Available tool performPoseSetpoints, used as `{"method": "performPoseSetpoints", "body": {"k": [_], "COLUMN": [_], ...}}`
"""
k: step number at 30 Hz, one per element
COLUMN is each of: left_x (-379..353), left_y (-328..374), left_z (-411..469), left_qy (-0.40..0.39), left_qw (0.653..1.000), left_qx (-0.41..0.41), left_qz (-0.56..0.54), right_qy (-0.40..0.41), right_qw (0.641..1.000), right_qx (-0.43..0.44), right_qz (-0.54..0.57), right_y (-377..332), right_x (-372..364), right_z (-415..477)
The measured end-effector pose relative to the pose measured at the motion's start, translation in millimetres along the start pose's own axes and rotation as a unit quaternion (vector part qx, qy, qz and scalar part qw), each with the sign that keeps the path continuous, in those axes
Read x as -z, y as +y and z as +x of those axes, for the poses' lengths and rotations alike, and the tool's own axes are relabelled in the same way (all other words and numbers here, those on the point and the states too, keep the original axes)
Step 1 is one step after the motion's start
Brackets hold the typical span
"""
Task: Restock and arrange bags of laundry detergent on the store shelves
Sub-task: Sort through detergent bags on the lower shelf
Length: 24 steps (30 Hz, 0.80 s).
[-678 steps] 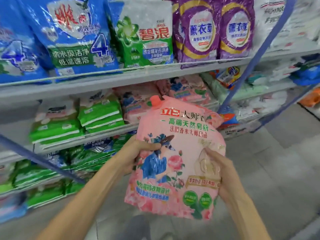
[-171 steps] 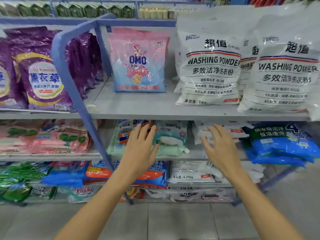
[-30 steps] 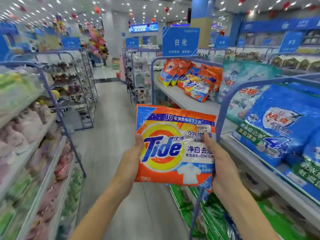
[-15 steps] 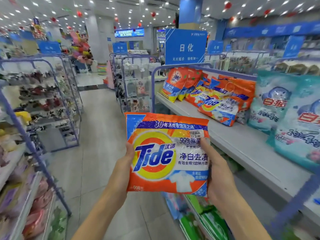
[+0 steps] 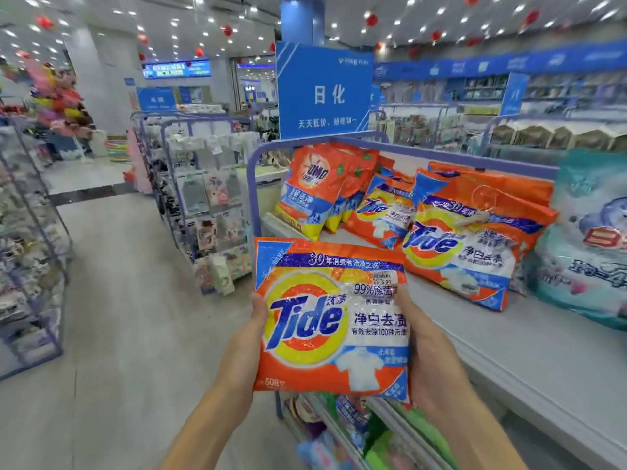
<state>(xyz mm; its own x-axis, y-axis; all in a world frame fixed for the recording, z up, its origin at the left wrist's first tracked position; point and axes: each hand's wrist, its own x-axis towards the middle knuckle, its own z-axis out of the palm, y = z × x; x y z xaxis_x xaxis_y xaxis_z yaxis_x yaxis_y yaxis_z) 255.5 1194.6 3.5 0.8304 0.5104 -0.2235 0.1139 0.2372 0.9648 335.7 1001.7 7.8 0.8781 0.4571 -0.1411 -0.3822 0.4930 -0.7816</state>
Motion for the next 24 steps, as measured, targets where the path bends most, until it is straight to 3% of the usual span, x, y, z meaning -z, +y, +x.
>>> {"method": "performPoseSetpoints", "body": {"k": [5,11,16,24], "left_x": [-9,-41,-72,-119], "left_y": [31,60,68,101], "left_z": [111,225,309,404], "left_qy": [-0.044,-0.161,-0.279,-0.384], "left_qw": [0.998,0.984,0.955,0.914], "left_qx": [-0.005,-0.015,-0.001,-0.030], "left_qz": [0.036,0.071,0.104,0.127], "right_qy": [0.052,0.143,0.234,0.347], "right_qw": [0.998,0.984,0.961,0.900], "right_qx": [0.029,0.099,0.147,0.232], "right_qz": [0.024,0.044,0.002,-0.125], "right_y": [-7,-18,-32,-61], "right_x": [-13,-9,-7,-13], "right_z": [98,178,225,296]}}
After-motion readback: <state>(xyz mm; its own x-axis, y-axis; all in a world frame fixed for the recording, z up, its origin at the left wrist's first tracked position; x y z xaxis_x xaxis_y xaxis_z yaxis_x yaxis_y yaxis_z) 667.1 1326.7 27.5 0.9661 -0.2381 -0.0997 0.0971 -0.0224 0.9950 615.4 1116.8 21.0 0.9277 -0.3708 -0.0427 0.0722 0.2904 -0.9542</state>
